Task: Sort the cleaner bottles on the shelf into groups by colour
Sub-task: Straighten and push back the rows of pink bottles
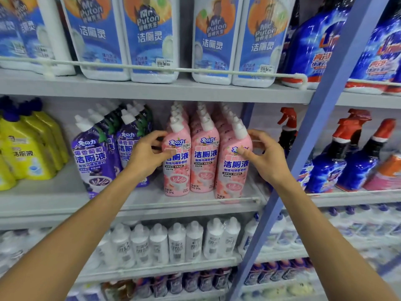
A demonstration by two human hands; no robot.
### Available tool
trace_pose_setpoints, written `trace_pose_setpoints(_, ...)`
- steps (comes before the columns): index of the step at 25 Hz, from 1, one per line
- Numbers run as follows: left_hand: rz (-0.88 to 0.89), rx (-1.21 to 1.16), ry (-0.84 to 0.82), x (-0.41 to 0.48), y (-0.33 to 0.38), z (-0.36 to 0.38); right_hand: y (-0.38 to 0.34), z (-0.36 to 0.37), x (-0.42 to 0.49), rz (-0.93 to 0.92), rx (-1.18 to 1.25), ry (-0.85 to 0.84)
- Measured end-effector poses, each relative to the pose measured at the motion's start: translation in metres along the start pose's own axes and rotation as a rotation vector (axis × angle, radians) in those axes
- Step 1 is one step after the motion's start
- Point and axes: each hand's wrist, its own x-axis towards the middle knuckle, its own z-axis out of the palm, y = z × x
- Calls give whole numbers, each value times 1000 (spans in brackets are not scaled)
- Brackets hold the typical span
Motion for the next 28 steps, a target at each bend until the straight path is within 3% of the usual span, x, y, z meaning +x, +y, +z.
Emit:
trace_pose_setpoints(9,-68,-9,13,-6,1,5,3,-13,4,-78,-104,-43)
trace_pose_setpoints(28,-89,-83,78,-15,4,16,7,-9,-4,38,121,-48)
